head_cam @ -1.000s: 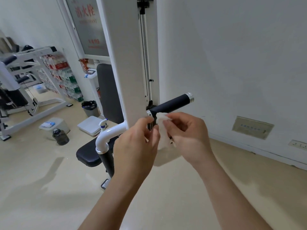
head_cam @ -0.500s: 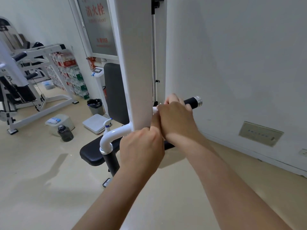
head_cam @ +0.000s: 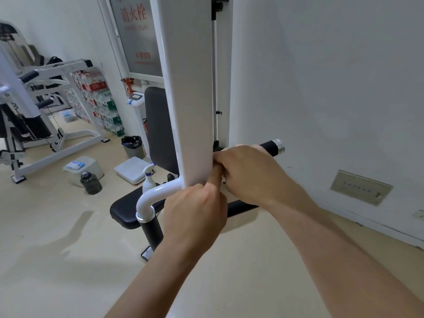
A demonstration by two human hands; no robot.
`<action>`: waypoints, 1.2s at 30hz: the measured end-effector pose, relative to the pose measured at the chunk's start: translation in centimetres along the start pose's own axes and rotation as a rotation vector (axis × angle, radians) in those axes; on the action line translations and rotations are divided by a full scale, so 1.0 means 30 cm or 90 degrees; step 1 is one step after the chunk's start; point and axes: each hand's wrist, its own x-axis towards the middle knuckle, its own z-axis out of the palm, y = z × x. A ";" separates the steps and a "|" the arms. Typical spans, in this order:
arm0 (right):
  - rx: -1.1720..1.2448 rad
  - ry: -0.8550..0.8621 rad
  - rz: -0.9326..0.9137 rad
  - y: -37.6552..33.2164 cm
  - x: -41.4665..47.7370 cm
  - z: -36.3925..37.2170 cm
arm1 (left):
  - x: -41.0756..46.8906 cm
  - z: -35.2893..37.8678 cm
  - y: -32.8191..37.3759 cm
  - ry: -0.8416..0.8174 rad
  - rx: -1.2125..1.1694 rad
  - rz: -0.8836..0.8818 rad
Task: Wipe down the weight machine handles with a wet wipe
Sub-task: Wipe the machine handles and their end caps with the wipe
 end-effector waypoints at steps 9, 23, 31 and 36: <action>0.241 0.240 0.123 -0.054 -0.107 0.168 | -0.017 0.033 0.009 0.065 -0.029 -0.014; 0.434 0.234 0.068 -0.018 -0.129 0.152 | -0.013 0.023 -0.004 0.125 -0.084 -0.022; 0.096 0.154 0.126 -0.038 -0.022 0.095 | 0.016 -0.030 -0.040 0.237 -0.084 0.009; 0.105 0.222 0.067 -0.025 -0.091 0.136 | 0.029 -0.055 -0.055 0.151 0.029 0.049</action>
